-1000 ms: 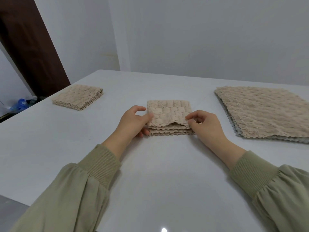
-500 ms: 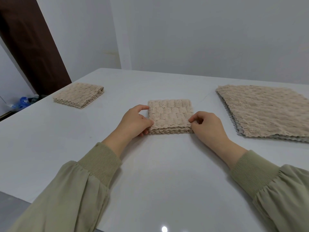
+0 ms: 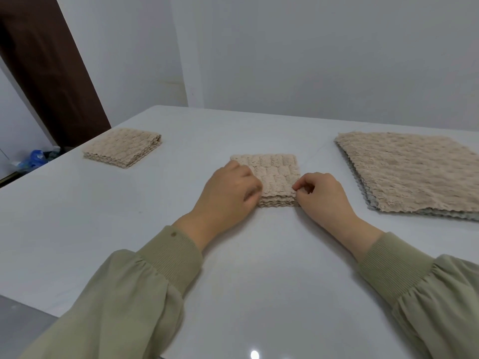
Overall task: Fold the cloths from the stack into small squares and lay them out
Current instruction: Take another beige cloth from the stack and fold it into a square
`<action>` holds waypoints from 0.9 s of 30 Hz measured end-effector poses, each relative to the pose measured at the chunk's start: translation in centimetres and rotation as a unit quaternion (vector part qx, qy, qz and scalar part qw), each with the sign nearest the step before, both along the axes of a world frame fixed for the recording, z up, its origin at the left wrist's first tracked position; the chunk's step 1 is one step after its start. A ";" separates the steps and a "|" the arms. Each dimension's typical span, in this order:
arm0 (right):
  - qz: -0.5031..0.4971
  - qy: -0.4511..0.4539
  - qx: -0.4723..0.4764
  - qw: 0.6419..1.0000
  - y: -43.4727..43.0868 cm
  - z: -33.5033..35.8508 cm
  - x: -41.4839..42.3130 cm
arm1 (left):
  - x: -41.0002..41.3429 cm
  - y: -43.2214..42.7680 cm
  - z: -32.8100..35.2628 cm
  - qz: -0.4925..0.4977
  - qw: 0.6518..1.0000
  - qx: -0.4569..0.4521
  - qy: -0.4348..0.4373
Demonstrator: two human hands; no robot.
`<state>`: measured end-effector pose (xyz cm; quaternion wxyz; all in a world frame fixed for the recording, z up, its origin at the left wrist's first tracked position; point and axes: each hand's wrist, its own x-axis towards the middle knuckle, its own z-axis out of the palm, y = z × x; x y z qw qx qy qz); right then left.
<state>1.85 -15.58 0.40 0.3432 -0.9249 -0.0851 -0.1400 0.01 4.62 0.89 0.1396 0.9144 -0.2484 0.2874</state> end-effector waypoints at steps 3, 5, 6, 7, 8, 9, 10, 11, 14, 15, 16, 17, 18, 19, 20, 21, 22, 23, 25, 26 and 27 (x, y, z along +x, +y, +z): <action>0.017 -0.068 -0.045 0.997 -0.2 -0.3 0.2 | -0.2 0.1 -0.1 -0.003 0.999 0.034 0.042; 0.053 -0.121 -0.052 0.990 -0.4 -0.4 0.2 | -0.2 0.2 -0.2 0.002 0.999 0.026 0.048; 0.072 -0.141 -0.057 0.986 -0.4 -0.4 0.1 | -0.2 0.2 -0.2 0.004 0.998 0.025 0.049; 0.086 -0.157 -0.066 0.982 -0.4 -0.5 0.1 | -0.2 0.1 -0.1 0.005 0.998 0.026 0.054; 0.096 -0.168 -0.077 0.978 -0.4 -0.5 0.1 | -0.3 0.0 0.1 0.009 0.998 0.027 0.064; 0.105 -0.171 -0.089 0.976 -0.4 -0.5 0.1 | -0.3 0.0 0.2 0.015 0.997 0.027 0.077; 0.113 -0.169 -0.100 0.974 -0.5 -0.6 0.2 | -0.3 0.0 0.3 0.023 0.996 0.024 0.085; 0.121 -0.167 -0.109 0.972 -0.5 -0.6 0.2 | -0.3 0.1 0.2 0.027 0.996 0.019 0.087; 0.133 -0.197 -0.125 0.963 -0.5 -0.5 0.2 | -0.3 0.3 0.0 0.012 0.996 0.017 0.083; 0.131 -0.214 -0.126 0.960 -0.4 -0.3 0.2 | -0.2 0.4 0.0 0.002 0.997 0.021 0.079; 0.128 -0.230 -0.125 0.957 -0.4 -0.1 0.1 | -0.2 0.5 -0.1 -0.005 0.997 0.028 0.077; 0.127 -0.245 -0.128 0.953 -0.3 0.1 -0.1 | -0.2 0.5 -0.2 -0.009 0.997 0.031 0.076; 0.129 -0.258 -0.139 0.947 -0.4 0.2 -0.1 | -0.2 0.6 -0.2 -0.011 0.996 0.031 0.078; 0.130 -0.270 -0.163 0.940 -0.6 0.2 0.0 | -0.2 0.6 -0.2 -0.014 0.996 0.029 0.079; 0.134 -0.277 -0.200 0.930 -0.8 0.1 0.2 | -0.3 0.6 -0.2 -0.017 0.996 0.024 0.079; 0.142 -0.275 -0.241 0.920 -1.0 0.0 0.3 | -0.2 0.6 -0.2 -0.016 0.996 0.016 0.081; 0.150 -0.268 -0.271 0.912 -1.1 -0.2 0.4 | -0.2 0.7 -0.2 -0.010 0.996 0.003 0.088; 0.155 -0.256 -0.291 0.909 -1.1 -0.3 0.5 | -0.2 0.8 -0.2 -0.002 0.995 -0.014 0.102; 0.153 -0.236 -0.300 0.911 -1.3 -0.1 0.4 | -0.1 1.2 -0.1 0.002 0.991 -0.038 0.130; 0.149 -0.234 -0.290 0.916 -1.2 -0.1 0.3 | -0.1 1.4 -0.1 -0.001 0.990 -0.042 0.137; 0.142 -0.238 -0.267 0.923 -1.0 0.2 0.0 | 0.0 1.6 -0.1 -0.004 0.989 -0.043 0.143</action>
